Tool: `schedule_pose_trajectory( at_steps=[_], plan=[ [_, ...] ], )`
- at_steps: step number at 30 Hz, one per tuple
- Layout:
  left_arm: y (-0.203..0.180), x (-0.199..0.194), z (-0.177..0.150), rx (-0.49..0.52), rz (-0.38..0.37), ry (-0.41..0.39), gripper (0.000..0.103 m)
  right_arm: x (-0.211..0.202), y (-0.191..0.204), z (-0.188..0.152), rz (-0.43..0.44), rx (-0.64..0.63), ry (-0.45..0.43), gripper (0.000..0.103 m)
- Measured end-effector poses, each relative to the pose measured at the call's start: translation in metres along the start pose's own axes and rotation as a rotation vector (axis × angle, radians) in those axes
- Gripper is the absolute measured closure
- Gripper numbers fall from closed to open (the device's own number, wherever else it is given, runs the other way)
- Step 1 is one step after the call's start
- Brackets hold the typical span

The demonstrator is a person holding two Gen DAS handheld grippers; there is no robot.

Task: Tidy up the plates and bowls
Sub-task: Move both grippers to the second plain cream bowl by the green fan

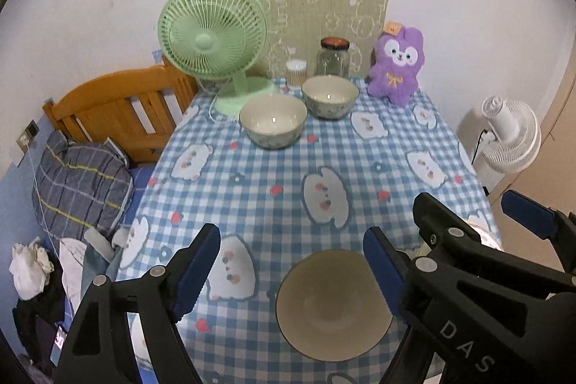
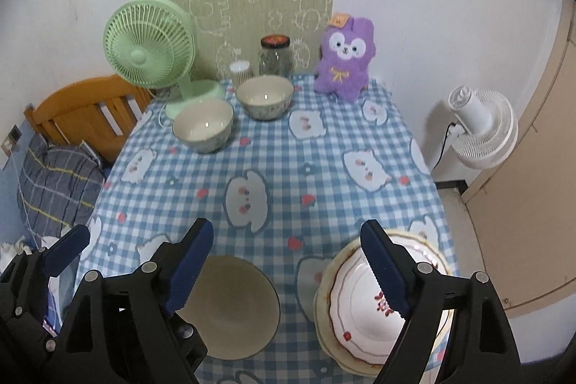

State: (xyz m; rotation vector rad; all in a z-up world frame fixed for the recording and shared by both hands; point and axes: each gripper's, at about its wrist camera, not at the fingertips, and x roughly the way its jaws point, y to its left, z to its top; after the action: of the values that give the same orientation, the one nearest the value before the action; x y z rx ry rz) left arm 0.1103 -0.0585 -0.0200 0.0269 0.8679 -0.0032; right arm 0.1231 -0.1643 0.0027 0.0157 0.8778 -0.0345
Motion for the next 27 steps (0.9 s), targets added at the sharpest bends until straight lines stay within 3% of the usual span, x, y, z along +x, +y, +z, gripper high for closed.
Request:
schedule_pose_trajectory(
  at_steps=[14, 27],
  plan=[
    [0.025, 0.013, 0.044, -0.005, -0.034, -0.032, 0.020, 0.013, 0.027, 0.046, -0.027, -0.009, -0.026, 0.017],
    [0.049, 0.035, 0.074, -0.016, -0.013, -0.058, 0.020, 0.039, 0.055, 0.079, -0.011, -0.018, -0.050, 0.017]
  ],
)
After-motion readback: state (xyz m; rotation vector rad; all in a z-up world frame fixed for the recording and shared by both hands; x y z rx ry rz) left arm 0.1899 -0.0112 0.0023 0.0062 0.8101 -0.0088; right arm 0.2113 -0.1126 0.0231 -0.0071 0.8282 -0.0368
